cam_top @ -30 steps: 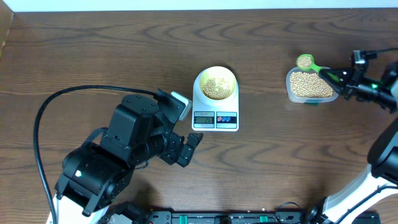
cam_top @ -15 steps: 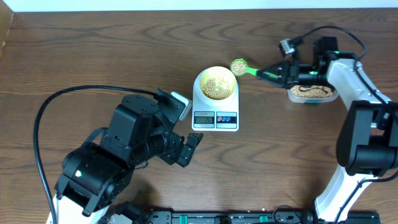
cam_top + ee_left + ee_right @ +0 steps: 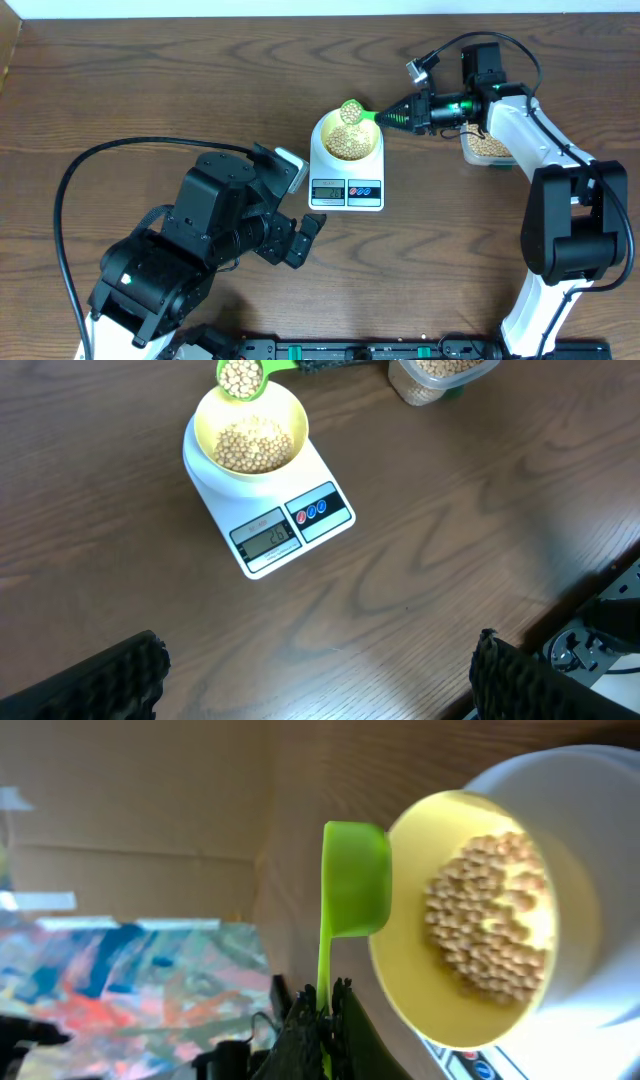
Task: Scoop item into bowl and weigh 50g on scale
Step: 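Carry the filled scoop over the yellow bowl with the right gripper, then tip the green scoop to pour soybeans into the yellow bowl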
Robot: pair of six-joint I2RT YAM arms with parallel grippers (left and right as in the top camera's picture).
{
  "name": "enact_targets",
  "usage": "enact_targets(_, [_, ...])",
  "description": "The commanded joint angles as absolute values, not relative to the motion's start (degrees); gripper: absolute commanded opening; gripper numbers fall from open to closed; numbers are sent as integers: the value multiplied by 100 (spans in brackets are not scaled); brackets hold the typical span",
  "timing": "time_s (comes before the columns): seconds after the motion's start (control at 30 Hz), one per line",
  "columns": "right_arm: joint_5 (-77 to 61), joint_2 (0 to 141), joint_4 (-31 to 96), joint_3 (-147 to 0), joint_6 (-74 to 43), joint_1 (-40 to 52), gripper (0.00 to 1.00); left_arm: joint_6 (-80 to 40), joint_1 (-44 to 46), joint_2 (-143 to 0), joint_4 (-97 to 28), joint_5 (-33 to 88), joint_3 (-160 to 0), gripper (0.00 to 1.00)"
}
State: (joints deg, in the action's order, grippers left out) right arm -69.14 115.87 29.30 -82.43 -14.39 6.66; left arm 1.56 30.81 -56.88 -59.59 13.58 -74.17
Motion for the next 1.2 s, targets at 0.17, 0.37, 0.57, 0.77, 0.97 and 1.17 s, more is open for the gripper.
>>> enact_targets(0.17, [-5835, 11671, 3022, -8267, -1063, 764, 1, 235, 3065, -5686, -5955, 1323, -7450, 99])
enact_targets(0.37, [-5798, 11657, 3041, -8296, -891, 862, 2, 235, 3065, -5686, -5955, 1323, -7450, 99])
enact_targets(0.57, [-5387, 11546, 3548, -8471, -539, 980, 2, 235, 3065, -5686, -5955, 1323, -7450, 99])
enact_targets(0.77, [-4744, 11306, 4027, -8713, -215, 1103, 2, 235, 3065, -5686, -5955, 1323, -7450, 99])
enact_targets(0.97, [-4261, 11271, 4685, -9249, 204, 1288, 2, 235, 3065, -5686, -5955, 1323, -7450, 99])
enact_targets(1.17, [-3548, 11271, 5251, -9819, 558, 1590, 1, 235, 3065, -5686, -5955, 1323, -7450, 99])
